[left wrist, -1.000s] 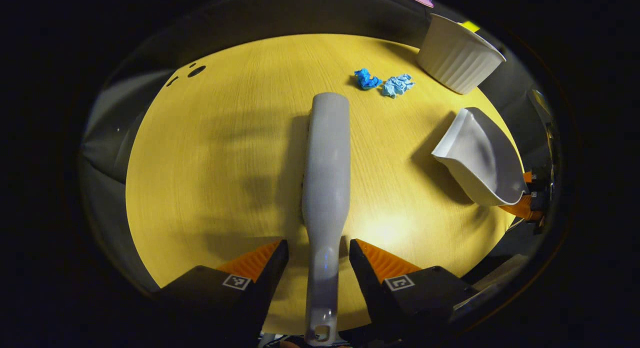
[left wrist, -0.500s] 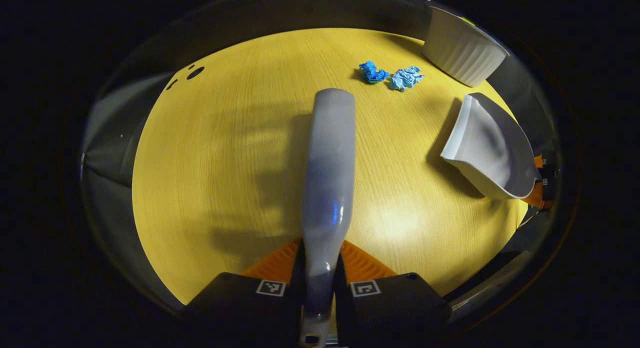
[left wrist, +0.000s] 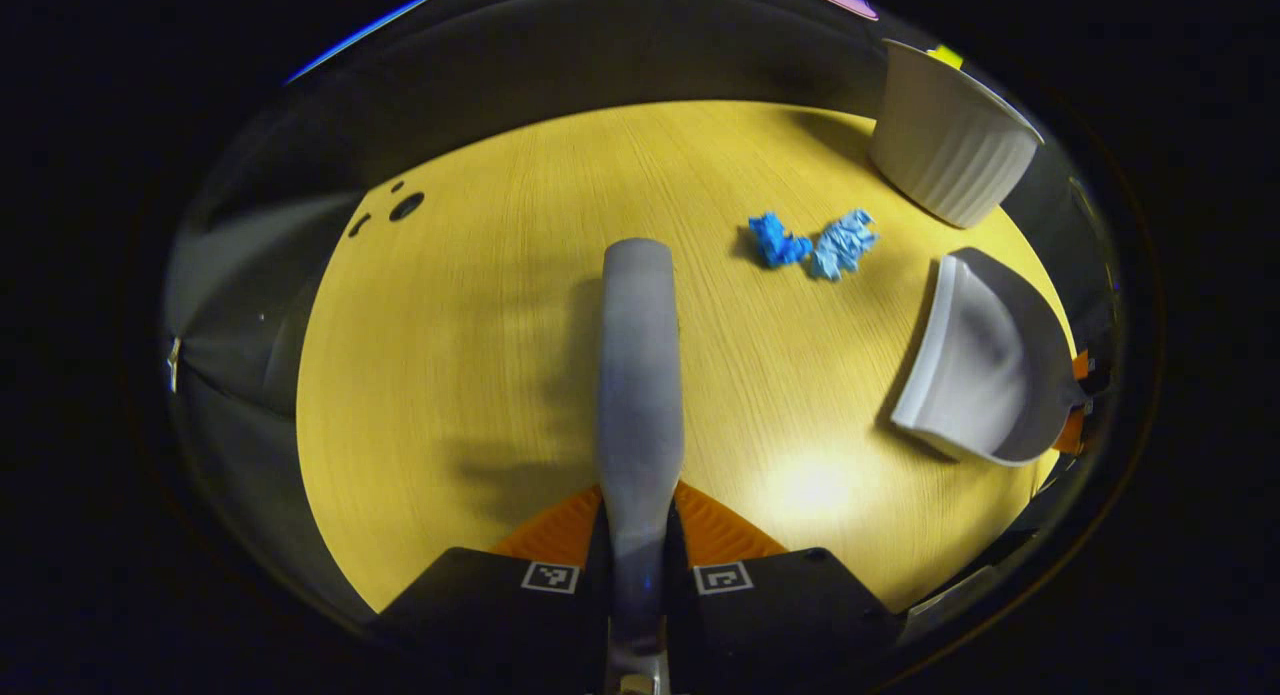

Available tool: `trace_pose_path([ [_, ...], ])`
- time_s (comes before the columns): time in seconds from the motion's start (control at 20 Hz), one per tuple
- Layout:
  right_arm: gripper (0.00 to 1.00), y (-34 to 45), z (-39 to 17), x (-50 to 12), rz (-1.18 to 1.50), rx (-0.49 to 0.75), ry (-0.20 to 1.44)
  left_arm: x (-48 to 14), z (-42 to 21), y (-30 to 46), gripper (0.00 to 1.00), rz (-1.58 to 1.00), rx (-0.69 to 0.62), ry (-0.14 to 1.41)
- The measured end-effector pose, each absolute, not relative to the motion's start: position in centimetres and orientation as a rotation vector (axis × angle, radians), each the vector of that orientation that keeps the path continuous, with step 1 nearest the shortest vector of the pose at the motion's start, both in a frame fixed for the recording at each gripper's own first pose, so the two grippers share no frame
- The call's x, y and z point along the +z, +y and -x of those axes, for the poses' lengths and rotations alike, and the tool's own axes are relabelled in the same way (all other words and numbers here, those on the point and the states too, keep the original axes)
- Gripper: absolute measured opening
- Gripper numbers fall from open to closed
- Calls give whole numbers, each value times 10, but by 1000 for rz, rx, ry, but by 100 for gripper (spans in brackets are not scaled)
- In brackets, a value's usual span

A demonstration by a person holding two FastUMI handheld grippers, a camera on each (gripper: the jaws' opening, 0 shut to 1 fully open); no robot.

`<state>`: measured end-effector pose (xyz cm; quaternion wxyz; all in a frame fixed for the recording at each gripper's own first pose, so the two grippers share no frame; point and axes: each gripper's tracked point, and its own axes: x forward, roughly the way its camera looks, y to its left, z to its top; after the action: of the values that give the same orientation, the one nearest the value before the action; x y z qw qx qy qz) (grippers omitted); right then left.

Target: Pick up the small broom and dustpan from the desktop, sweep the trash into the dustpan with the broom, and then empty the trash into the garbage bin.

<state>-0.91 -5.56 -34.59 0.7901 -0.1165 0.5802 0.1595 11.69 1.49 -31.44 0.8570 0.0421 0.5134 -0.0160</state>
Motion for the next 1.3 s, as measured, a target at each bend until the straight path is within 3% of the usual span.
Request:
trace_pose_path([
  [0.4,35,-61,0,-353,288,380,1280,-313,-202,-5,27,-231,-119,1044],
  [0.65,35,-64,-7,-356,295,391,1270,-314,-224,-33,27,-351,-218,1031],
  [0.85,35,-64,-10,-357,297,398,1260,-313,-215,-71,24,-376,-342,1027],
  [0.9,35,-64,-10,-357,298,400,1259,-311,-211,-79,30,-379,-373,1030],
  [1.3,35,-67,-14,-361,327,421,1217,-309,-167,-133,30,-442,-627,1044],
])
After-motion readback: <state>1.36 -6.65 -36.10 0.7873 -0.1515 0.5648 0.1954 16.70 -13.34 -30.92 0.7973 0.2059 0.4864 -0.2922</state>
